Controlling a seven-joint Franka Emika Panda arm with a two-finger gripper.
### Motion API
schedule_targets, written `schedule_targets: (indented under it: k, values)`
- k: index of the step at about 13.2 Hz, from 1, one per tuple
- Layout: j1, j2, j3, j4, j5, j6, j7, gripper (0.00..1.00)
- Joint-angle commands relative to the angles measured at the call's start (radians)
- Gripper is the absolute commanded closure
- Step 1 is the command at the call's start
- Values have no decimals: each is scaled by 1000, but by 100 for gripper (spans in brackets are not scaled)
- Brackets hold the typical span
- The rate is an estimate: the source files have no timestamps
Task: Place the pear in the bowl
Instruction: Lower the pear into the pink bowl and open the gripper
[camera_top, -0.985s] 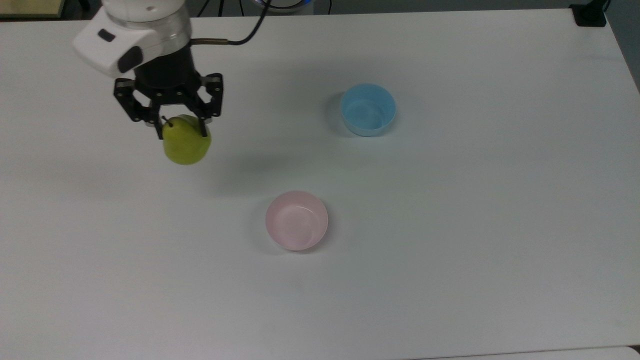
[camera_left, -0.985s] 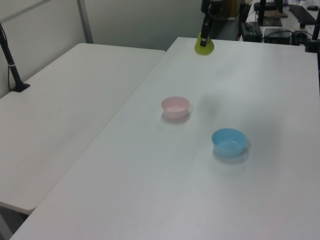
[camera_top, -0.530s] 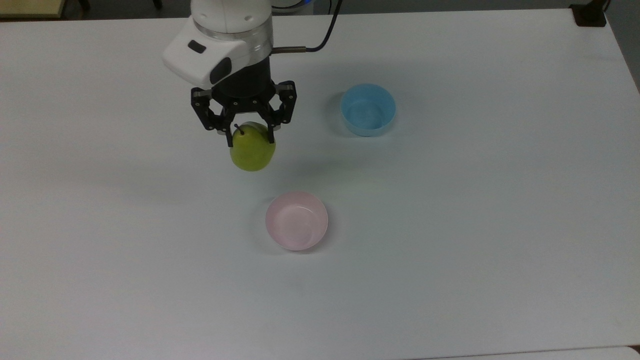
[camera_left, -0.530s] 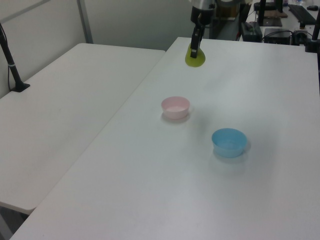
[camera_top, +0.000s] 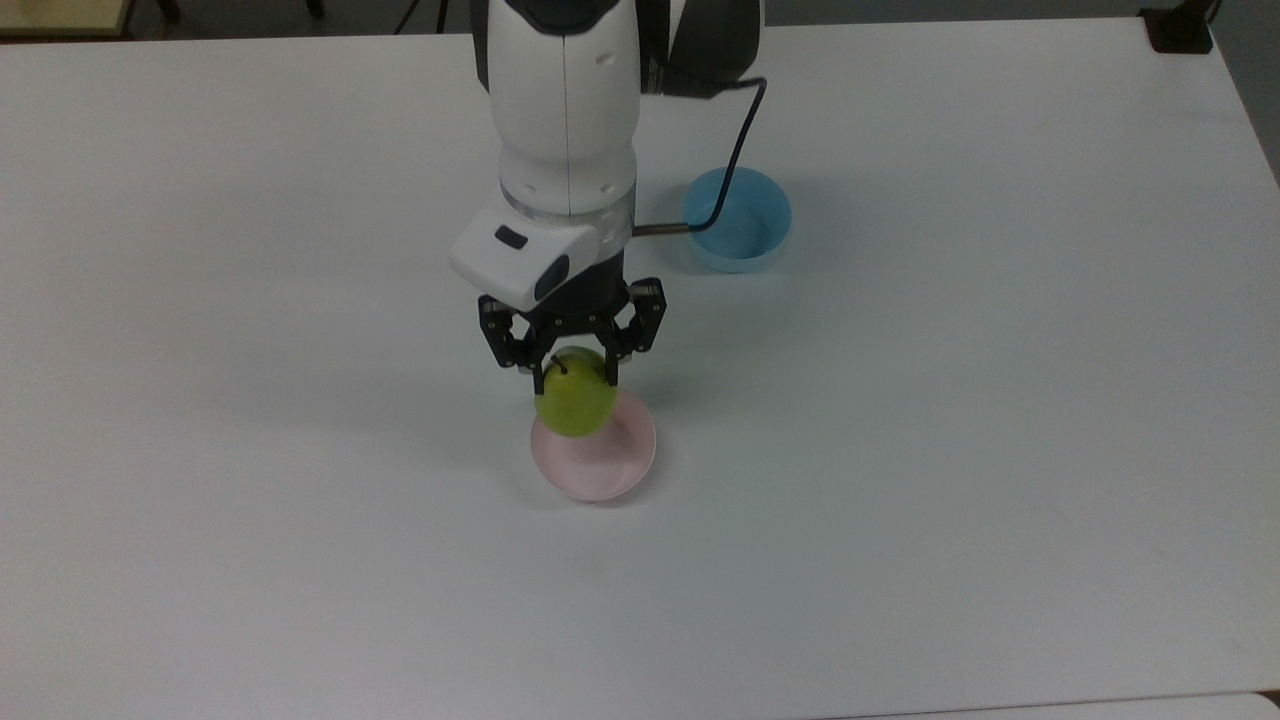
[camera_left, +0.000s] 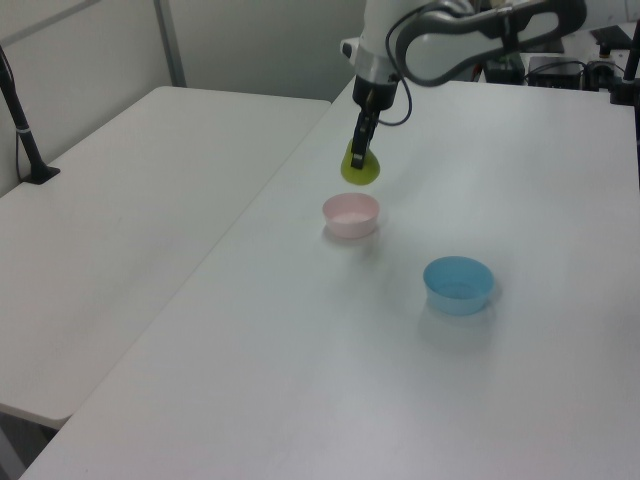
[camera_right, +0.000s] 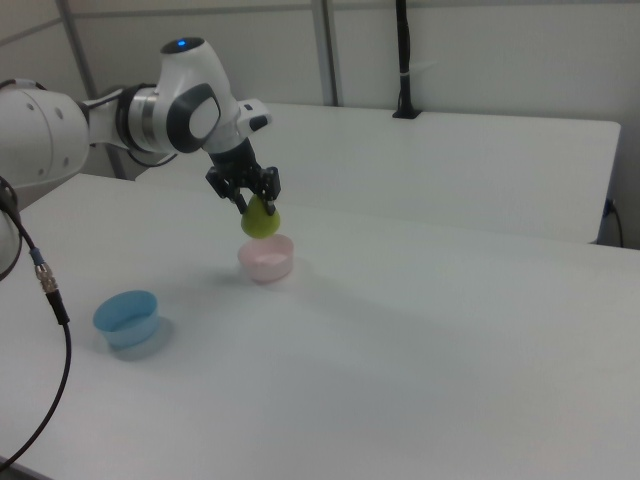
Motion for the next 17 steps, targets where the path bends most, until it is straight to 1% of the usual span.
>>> schedule_targets:
  k: [1,5,6,8,9,11,12,13,14,15,16,17]
  values:
    - [18,31,-3,-18,-17,77,21,94]
    - [30,72,-3,-19,-31,120,21,94]
    - [32,75,-3,-36,-36,128,21,93]
    - [34,89,-4,-38,-37,149,21,87]
    - [32,100,-3,-39,-43,155,21,80]
    - [32,109,-3,-39,-47,155,21,58]
    - [32,109,-3,-39,-47,155,23,40]
    - [31,107,-3,-39,-47,155,23,27]
    - [31,107,-3,-39,-45,154,24,21]
    - [31,107,-3,-39,-46,154,45,9]
    - [29,104,-4,-38,-47,151,61,0]
    - [26,95,-4,-36,-47,143,63,0]
